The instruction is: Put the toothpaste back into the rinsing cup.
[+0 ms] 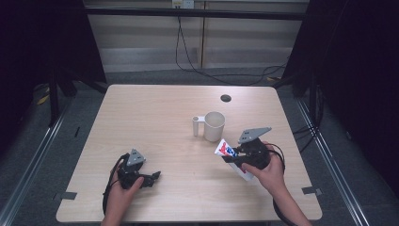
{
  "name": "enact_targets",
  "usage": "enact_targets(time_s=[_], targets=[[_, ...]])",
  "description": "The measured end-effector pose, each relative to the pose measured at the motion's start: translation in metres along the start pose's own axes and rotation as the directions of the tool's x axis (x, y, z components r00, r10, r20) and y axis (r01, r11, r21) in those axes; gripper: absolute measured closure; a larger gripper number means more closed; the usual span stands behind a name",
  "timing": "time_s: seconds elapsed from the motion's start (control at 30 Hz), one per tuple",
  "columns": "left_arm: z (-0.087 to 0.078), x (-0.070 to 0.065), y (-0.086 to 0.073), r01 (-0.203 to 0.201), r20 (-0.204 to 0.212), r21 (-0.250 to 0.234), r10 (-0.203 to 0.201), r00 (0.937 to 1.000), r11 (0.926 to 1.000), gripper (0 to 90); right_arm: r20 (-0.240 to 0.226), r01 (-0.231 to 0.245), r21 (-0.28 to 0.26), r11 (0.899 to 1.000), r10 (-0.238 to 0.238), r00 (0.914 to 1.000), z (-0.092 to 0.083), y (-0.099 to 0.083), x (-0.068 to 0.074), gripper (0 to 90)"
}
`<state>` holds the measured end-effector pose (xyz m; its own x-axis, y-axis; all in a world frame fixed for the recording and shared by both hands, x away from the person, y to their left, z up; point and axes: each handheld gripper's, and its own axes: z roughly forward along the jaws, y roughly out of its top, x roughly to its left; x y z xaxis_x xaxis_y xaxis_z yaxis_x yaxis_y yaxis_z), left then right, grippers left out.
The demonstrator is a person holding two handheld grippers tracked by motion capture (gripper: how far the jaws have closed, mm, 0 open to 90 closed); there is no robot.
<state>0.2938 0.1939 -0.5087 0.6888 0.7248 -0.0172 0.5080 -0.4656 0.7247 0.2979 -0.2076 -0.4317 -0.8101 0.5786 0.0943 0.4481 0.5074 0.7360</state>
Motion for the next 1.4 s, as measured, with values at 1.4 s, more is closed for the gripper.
enact_targets(time_s=[1.4], targets=[[0.000, 0.000, 0.000, -0.003, 0.003, 0.003, 0.003, 1.0000, 1.0000, 15.0, 0.063, -0.087, -0.214, 0.973, 0.102, 0.9928, -0.018, 0.045, -0.029, 65.5]])
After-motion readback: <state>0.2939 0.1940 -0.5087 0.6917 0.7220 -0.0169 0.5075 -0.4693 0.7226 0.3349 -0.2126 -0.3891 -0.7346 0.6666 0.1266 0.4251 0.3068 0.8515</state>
